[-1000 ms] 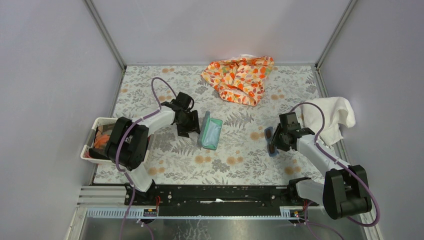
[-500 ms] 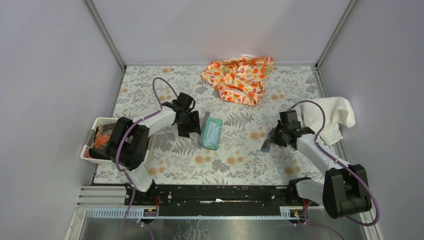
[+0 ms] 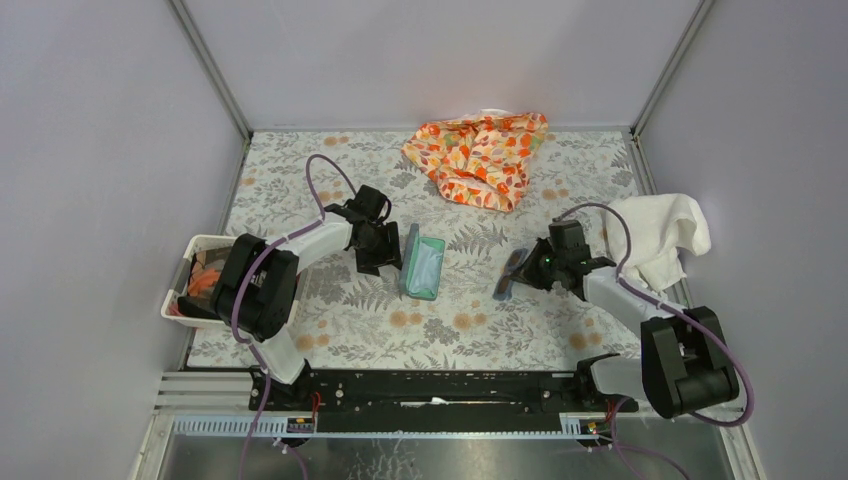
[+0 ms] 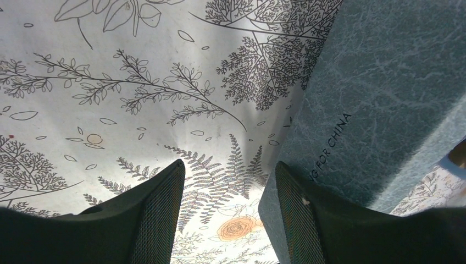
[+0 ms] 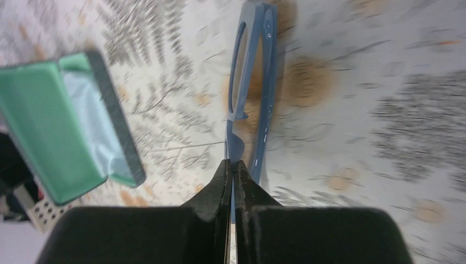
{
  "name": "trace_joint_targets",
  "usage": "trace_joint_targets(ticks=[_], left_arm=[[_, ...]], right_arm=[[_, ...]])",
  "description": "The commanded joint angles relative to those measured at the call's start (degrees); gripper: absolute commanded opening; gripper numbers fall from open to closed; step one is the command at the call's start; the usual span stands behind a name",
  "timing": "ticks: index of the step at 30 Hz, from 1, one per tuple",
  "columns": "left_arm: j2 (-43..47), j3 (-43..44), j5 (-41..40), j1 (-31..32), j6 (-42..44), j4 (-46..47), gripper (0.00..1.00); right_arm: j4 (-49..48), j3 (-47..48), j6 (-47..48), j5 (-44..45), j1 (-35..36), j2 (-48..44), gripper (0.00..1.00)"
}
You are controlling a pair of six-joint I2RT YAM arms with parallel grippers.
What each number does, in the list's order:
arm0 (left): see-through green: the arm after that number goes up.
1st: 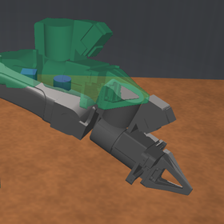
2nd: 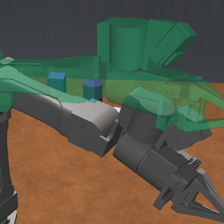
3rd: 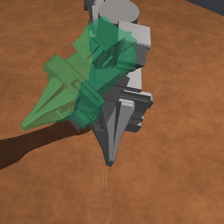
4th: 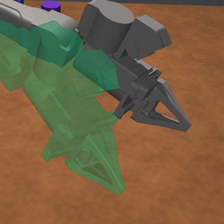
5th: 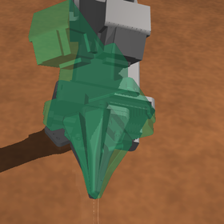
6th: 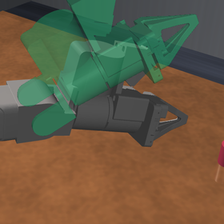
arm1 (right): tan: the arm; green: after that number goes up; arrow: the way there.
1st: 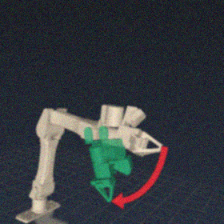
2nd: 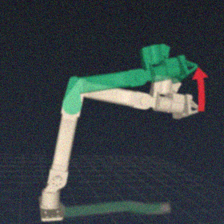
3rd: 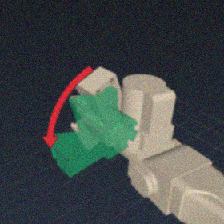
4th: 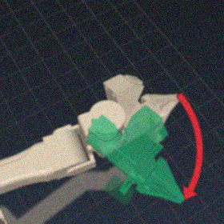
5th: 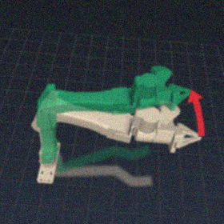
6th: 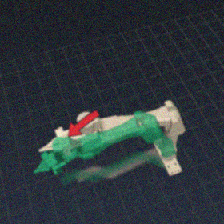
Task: Organize the sunglasses
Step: Adjust the sunglasses at the center of the board.
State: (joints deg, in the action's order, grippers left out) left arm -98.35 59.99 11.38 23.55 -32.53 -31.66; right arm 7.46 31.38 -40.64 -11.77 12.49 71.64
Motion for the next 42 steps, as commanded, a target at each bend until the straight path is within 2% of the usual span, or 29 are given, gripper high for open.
trace_joint_targets(ticks=[1, 5, 11, 22, 28, 37, 42], left_arm=[[0.7, 1.0, -1.4, 0.4, 1.0, 0.5, 0.67], [0.9, 1.0, -1.3, 0.4, 0.9, 0.5, 0.66], [0.8, 1.1, -0.8, 0.4, 0.9, 0.5, 0.66], [0.1, 1.5, -1.1, 1.0, 0.8, 0.5, 0.66], [-0.5, 1.8, -1.2, 1.4, 0.8, 0.4, 0.66], [-0.4, 1.6, -1.4, 1.9, 0.6, 0.4, 0.66], [-0.4, 1.9, -1.5, 2.1, 0.6, 0.4, 0.66]], right_arm=[[-8.6, 2.8, -3.1, -5.9, 6.5, 4.2, 0.0], [-10.9, 6.0, -3.5, -7.1, 10.9, 8.6, 0.0], [-8.6, 6.6, -0.3, -5.5, 10.9, 12.9, 0.0], [-7.8, 1.0, 1.4, -2.1, 9.8, 11.0, 0.03], [-7.8, -0.8, 1.8, -1.7, 8.4, 10.4, 0.09], [0.0, 0.2, 4.6, 6.0, 7.8, 6.7, 0.2], [3.4, 2.6, 5.3, 7.0, 7.8, 2.7, 0.28]])
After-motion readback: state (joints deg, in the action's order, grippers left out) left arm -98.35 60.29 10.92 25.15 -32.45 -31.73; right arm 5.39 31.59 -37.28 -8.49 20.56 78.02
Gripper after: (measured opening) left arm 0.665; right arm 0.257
